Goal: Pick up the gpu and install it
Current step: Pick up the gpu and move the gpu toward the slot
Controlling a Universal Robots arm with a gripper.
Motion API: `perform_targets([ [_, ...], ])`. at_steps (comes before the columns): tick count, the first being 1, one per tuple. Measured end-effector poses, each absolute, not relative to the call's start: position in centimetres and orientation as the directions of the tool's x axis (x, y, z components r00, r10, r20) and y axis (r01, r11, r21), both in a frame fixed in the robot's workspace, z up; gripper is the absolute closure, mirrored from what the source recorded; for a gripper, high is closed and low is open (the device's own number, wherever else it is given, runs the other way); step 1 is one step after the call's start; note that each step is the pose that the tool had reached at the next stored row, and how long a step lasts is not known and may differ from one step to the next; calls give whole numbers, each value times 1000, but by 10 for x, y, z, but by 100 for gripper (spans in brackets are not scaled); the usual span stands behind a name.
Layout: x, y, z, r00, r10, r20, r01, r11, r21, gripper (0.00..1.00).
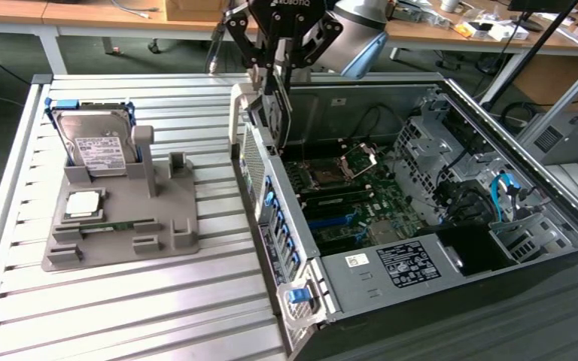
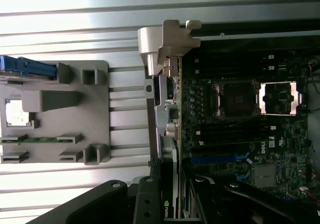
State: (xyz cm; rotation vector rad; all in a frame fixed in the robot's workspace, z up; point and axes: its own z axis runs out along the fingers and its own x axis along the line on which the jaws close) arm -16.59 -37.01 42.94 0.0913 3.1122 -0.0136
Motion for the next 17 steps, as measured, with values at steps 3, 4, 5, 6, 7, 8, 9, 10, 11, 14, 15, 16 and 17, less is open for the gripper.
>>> perform_targets([
  [3,-165,-370,429,-998,58,-28,59,998,-8,73],
  [4,-165,-370,429,-998,58,-28,59,998,-8,73],
  [5,-165,-370,429,-998,58,-28,59,998,-8,73],
  [6,-164,-370,429,-998,58,-28,59,998,-8,73],
  [7,-164,-370,429,-998,59,-28,59,998,-8,73],
  [8,-164,-370,429,-998,58,-28,59,998,-8,73],
  [9,-164,-370,429,-998,58,-28,59,998,-8,73],
  [10,-163,-370,429,-998,58,-28,59,998,-8,73],
  [11,-163,-370,429,-998,58,-28,59,998,-8,73],
  [14,-162,-370,429,-998,58,-28,59,998,-8,73],
  [15,-162,-370,429,-998,58,-28,59,998,-8,73],
  [16,-162,-370,429,-998,58,-28,59,998,-8,73],
  [17,-162,-370,429,-998,58,-28,59,998,-8,73],
])
